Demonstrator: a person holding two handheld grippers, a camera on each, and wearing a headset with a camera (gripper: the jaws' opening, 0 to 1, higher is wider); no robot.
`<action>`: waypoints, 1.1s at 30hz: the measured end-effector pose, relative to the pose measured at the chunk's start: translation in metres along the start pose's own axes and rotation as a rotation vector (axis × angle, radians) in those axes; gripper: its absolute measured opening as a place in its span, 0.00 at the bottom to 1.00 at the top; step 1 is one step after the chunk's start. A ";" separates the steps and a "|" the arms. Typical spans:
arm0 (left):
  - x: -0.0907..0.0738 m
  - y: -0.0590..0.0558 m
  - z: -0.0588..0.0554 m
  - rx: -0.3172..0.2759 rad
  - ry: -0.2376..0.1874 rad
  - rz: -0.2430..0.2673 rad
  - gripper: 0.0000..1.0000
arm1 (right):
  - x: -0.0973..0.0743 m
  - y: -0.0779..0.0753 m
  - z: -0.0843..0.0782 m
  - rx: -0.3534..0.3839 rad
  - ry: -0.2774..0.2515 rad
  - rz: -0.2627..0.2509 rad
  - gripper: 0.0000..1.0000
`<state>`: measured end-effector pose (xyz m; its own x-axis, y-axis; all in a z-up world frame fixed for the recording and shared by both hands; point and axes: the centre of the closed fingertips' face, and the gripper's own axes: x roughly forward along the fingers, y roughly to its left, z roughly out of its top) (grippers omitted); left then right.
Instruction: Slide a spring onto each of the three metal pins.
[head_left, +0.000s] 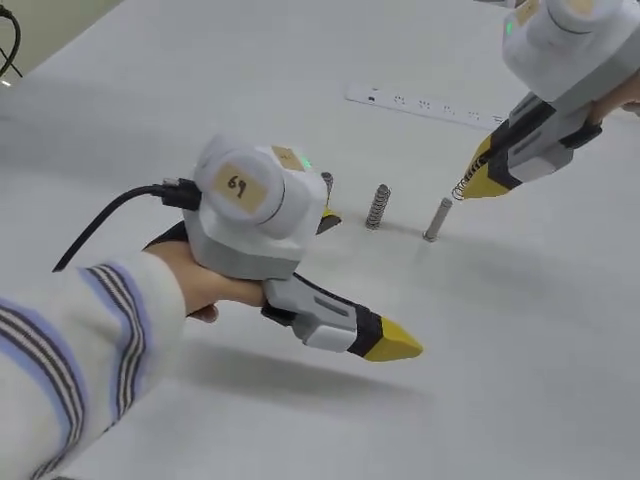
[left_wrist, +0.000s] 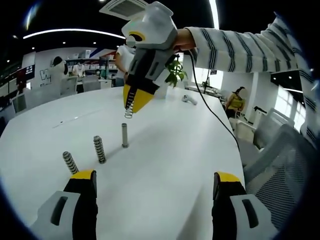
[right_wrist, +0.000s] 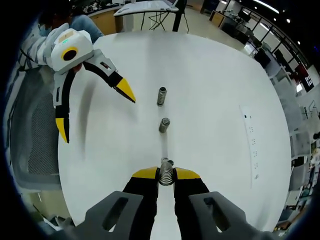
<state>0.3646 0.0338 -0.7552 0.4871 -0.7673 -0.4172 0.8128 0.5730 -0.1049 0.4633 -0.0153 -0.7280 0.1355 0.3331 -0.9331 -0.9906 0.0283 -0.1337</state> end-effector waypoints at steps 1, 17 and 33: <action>0.000 0.001 0.000 -0.003 0.002 0.000 0.94 | 0.001 -0.001 -0.001 -0.005 0.006 0.003 0.08; -0.002 0.014 0.000 -0.021 -0.002 0.041 0.89 | 0.024 -0.007 -0.007 0.016 0.028 0.037 0.08; -0.004 0.018 -0.008 -0.023 0.028 0.060 0.85 | 0.050 -0.007 -0.012 0.021 0.056 0.068 0.08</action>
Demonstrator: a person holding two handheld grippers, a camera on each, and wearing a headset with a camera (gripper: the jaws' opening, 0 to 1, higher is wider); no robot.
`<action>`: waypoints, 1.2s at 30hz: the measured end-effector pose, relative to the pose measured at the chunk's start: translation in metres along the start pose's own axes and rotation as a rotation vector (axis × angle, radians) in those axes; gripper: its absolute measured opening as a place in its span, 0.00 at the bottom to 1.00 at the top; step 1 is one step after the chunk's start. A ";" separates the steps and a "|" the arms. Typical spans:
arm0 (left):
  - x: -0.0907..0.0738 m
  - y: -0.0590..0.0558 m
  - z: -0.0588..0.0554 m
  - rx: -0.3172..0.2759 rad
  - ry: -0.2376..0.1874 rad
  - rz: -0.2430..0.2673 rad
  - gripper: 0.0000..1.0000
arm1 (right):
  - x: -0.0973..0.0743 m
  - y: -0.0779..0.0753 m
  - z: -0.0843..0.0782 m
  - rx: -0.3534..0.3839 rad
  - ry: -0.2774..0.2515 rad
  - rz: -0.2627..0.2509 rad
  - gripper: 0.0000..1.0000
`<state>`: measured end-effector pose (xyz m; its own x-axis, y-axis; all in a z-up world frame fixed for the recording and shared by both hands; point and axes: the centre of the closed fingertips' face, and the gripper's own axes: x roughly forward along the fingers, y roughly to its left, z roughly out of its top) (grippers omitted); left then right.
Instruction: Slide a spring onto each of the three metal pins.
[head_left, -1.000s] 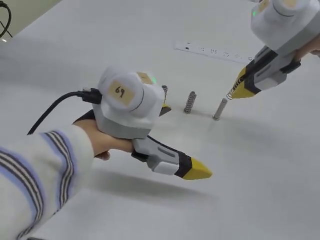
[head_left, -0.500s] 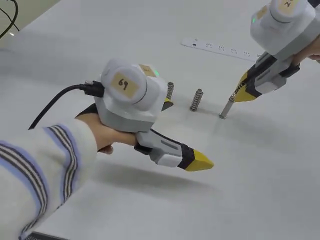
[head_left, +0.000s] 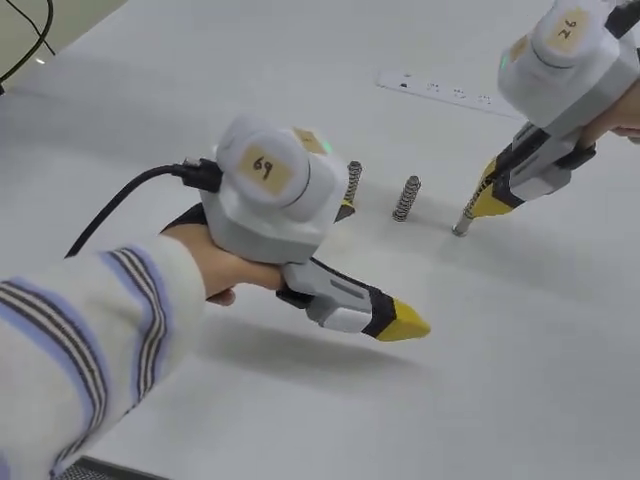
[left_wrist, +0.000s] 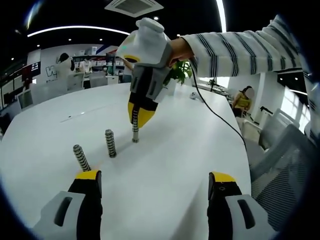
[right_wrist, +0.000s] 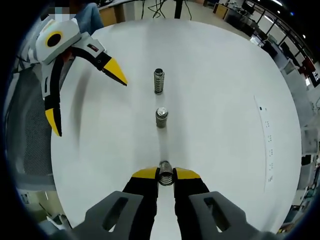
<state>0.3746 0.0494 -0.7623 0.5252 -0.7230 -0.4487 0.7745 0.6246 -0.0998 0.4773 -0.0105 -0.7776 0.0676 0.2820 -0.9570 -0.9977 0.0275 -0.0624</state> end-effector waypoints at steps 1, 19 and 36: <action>0.000 0.001 0.000 -0.001 0.000 0.002 0.85 | 0.002 0.000 0.000 0.004 0.001 0.004 0.08; -0.002 0.004 -0.010 -0.015 0.033 0.006 0.84 | 0.022 0.000 -0.004 -0.028 0.036 0.019 0.08; -0.007 0.007 -0.014 -0.003 0.056 0.016 0.83 | 0.019 0.006 -0.009 -0.074 0.057 0.001 0.21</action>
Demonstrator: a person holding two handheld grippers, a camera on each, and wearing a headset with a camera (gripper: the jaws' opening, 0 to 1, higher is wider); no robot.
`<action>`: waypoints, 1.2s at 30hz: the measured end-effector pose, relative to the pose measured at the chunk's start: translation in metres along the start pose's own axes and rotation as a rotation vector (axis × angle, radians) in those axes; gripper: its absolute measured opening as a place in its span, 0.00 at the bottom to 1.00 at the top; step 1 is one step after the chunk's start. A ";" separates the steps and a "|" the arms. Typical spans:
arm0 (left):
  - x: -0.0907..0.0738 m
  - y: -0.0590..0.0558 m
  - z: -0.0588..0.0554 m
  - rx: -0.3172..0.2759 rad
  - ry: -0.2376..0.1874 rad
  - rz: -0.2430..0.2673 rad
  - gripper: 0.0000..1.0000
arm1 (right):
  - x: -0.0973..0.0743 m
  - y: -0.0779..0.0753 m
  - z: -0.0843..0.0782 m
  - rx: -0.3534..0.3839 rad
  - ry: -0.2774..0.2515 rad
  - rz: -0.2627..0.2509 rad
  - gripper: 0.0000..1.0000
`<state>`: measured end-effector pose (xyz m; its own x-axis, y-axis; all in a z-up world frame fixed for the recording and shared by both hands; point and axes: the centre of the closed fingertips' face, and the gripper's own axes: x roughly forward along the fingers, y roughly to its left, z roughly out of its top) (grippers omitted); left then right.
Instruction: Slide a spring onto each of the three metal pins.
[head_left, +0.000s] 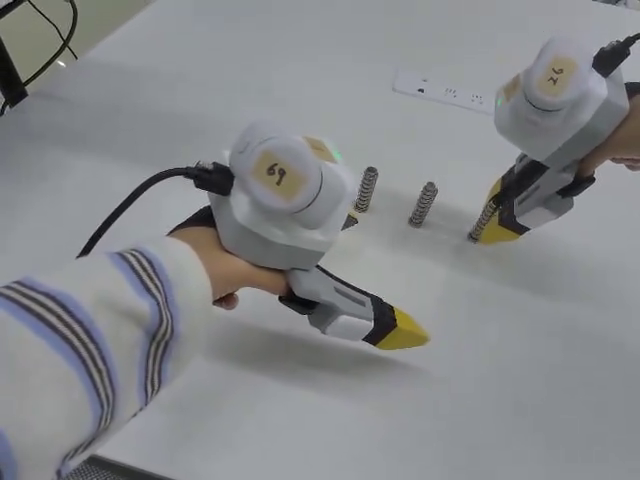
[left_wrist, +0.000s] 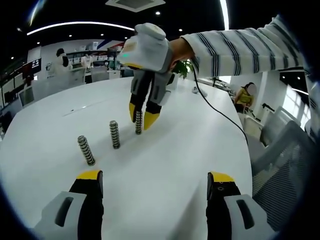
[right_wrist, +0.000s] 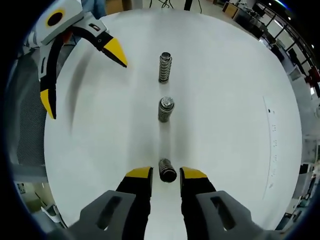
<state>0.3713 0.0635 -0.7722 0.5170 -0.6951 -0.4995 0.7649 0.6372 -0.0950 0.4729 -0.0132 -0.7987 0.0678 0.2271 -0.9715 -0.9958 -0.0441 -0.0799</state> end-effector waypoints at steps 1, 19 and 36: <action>-0.001 0.000 -0.001 0.000 0.003 0.000 0.83 | -0.001 0.000 0.000 0.001 -0.002 -0.004 0.23; -0.020 0.014 0.005 -0.050 -0.018 0.034 0.85 | -0.035 0.008 0.008 0.107 -0.188 -0.144 0.52; -0.048 0.026 0.009 -0.065 -0.036 0.074 0.87 | -0.067 0.041 0.004 0.407 -0.469 -0.261 0.75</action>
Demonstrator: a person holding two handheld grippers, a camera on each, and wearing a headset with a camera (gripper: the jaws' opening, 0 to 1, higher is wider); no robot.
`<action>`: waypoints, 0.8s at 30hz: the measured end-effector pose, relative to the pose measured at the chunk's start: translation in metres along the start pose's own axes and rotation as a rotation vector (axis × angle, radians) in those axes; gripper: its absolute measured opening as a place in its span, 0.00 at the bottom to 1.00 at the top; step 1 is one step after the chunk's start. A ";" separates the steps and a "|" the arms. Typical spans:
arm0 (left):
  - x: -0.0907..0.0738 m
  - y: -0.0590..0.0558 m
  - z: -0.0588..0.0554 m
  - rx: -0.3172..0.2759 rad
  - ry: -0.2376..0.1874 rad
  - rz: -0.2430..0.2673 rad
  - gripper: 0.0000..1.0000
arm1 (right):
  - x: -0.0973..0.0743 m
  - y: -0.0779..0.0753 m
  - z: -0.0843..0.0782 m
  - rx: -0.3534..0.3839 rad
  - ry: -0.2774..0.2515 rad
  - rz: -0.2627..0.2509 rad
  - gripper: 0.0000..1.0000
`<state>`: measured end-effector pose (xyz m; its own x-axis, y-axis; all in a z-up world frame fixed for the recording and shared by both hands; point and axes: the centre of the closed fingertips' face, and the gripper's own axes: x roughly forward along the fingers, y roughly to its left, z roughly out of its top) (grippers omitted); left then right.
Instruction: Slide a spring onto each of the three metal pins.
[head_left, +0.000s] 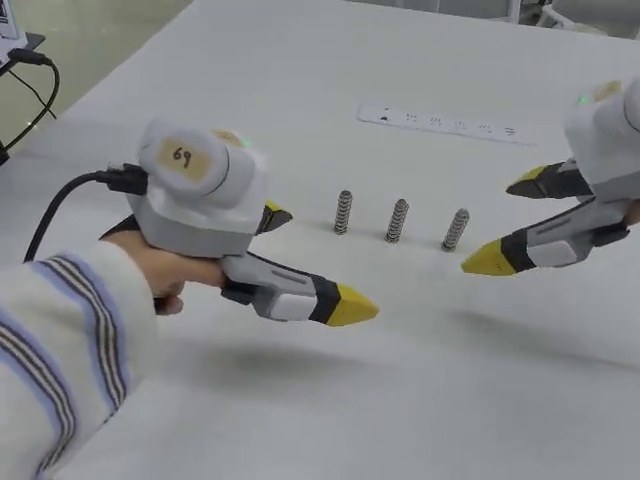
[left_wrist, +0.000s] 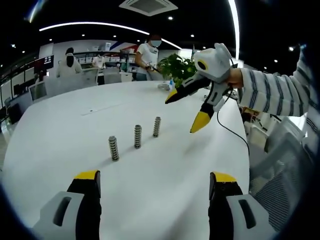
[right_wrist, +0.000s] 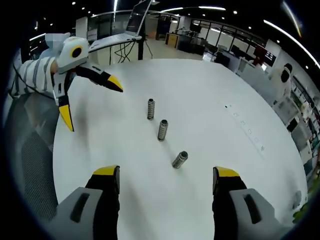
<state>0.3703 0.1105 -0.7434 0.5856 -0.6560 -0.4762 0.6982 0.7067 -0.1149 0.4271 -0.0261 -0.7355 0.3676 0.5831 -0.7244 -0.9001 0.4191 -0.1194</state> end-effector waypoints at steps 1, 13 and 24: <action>-0.001 0.001 0.000 -0.001 -0.001 0.003 0.87 | -0.001 0.001 -0.001 0.011 -0.010 -0.007 0.76; -0.021 0.010 0.006 -0.020 -0.026 0.034 0.89 | -0.022 0.018 0.000 0.166 -0.142 -0.044 0.78; -0.033 0.017 -0.006 -0.047 -0.007 0.055 0.93 | -0.031 0.038 -0.008 0.248 -0.210 -0.054 0.91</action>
<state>0.3604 0.1454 -0.7351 0.6252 -0.6178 -0.4769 0.6451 0.7530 -0.1297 0.3791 -0.0342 -0.7230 0.4766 0.6755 -0.5626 -0.8029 0.5951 0.0342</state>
